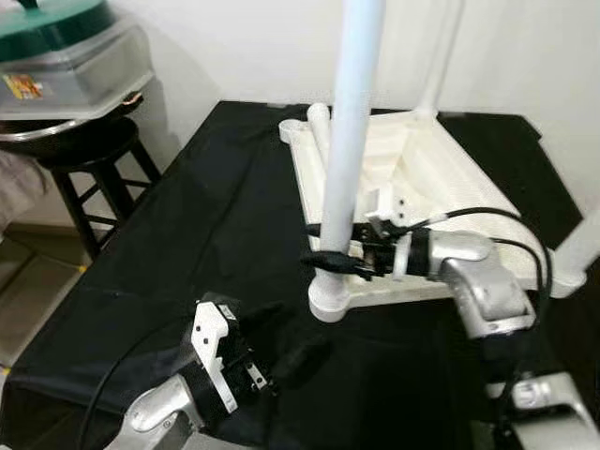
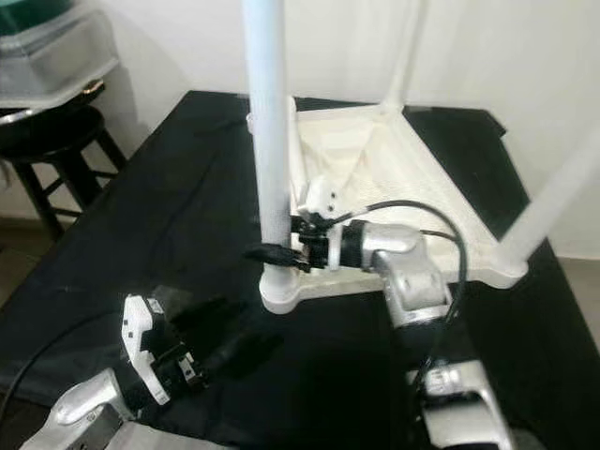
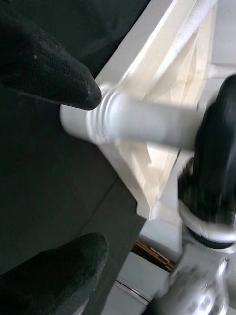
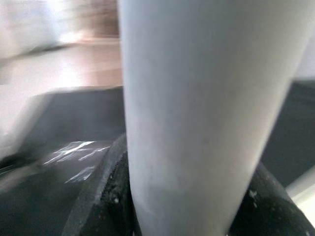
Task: Building children table
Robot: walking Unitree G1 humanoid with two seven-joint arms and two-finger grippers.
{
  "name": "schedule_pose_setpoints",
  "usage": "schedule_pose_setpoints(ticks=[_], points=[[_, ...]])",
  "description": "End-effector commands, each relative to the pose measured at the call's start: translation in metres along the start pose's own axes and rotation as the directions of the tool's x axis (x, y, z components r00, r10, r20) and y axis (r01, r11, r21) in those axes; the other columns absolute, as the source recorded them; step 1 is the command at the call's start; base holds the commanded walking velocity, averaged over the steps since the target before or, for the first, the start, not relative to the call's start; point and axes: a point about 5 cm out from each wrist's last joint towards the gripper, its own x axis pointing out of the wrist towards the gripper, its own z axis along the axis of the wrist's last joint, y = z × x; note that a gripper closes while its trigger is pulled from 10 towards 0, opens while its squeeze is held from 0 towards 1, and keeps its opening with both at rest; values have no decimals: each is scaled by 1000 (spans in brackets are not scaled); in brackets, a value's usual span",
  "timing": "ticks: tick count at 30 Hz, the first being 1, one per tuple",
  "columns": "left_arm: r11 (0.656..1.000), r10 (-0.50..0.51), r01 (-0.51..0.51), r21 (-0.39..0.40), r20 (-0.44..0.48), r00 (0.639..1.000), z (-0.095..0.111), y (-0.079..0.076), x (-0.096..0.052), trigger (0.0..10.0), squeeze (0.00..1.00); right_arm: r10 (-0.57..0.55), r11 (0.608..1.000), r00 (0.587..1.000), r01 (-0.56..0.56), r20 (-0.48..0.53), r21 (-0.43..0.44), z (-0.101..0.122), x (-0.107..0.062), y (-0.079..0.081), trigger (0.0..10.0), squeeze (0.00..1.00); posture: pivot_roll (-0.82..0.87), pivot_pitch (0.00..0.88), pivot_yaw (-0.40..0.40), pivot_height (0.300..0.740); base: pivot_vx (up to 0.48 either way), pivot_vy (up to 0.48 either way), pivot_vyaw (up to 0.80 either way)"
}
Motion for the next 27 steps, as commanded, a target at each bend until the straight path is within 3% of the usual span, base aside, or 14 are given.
schedule_pose_setpoints(ticks=[1, 4, 8, 10, 11, 16, 17, 19, 20, 22, 23, 24, 27], points=[[1000, 6, -6, -6, -14, 1000, -1, 1, -3, 10000, 0, -329, 941, 914, 339, -237, 2, -38, -15, 10, 0, 0, -27, 172, 21, 740, 0, 0, 0], [1000, 8, -8, -4, -16, 1000, -2, 2, -4, 10000, 0, -343, 937, 916, 351, -208, 1, -36, -11, 19, 0, 0, -36, 165, 36, 740, 0, 0, 0], [1000, 5, -6, -3, -21, 1000, -2, 3, -4, 10000, 0, -334, 942, 923, 336, -193, -22, -33, -4, 20, 0, 0, -37, 161, 39, 740, 0, 0, 0], [1000, 0, 0, -5, -24, 1000, -3, 3, -3, 10000, 0, -267, 963, 944, 268, -196, -23, -32, 4, 20, 0, 0, -26, 163, 29, 740, 0, 0, 0], [1000, 4, -4, -3, -22, 1000, -2, 3, -3, 10000, 0, -247, 969, 951, 246, -185, -26, -29, 6, 18, 10000, 0, -27, 164, 30, 740, 0, 0, 0], [1000, 12, -12, -1, -17, 1000, -2, 4, -3, 10000, 0, -176, 984, 972, 174, -153, -23, -21, 11, 14, 10000, 0, -26, 164, 31, 740, 0, 0, 0], [1000, 14, -14, 0, -16, 1000, -2, 4, -3, 10000, 0, -143, 990, 979, 142, -142, -18, -19, 12, 14, 10000, 1000, -26, 164, 31, 740, 0, 0, 0], [1000, 14, -14, 1, -15, 1000, -2, 4, -2, 10000, 0, 42, 998, 998, -44, -42, -54, 4, 17, 8, 10000, 1000, -20, 166, 31, 740, 0, 0, 0], [1000, 13, -13, 1, -16, 1000, -2, 4, -2, 10000, 0, 163, 982, 987, -162, 0, -102, 17, 16, 4, 10000, 1000, -21, 165, 34, 740, 0, 0, 0], [1000, 11, -11, 0, -17, 1000, -1, 4, -2, 10000, 0, 215, 968, 977, -211, 15, -133, 25, 14, 5, 10000, 1000, -21, 165, 34, 740, 0, 0, 0], [1000, 10, -10, -1, -18, 1000, -2, 4, -1, 10000, 0, 291, 946, 957, -286, 9, -150, 30, 10, 6, 10000, 878, -18, 166, 35, 740, 0, 0, 0], [1000, 8, -8, -1, -18, 1000, -2, 3, -1, 10000, 0, 377, 913, 926, -372, -4, -169, 33, 5, 8, 10000, 0, -15, 165, 33, 740, 0, 0, 0], [1000, 6, -6, -1, -19, 1000, -2, 3, 0, 10000, 0, 483, 859, 875, -481, -35, -174, 33, 0, 7, 10000, 0, -5, 164, 28, 740, 0, 0, 0]])
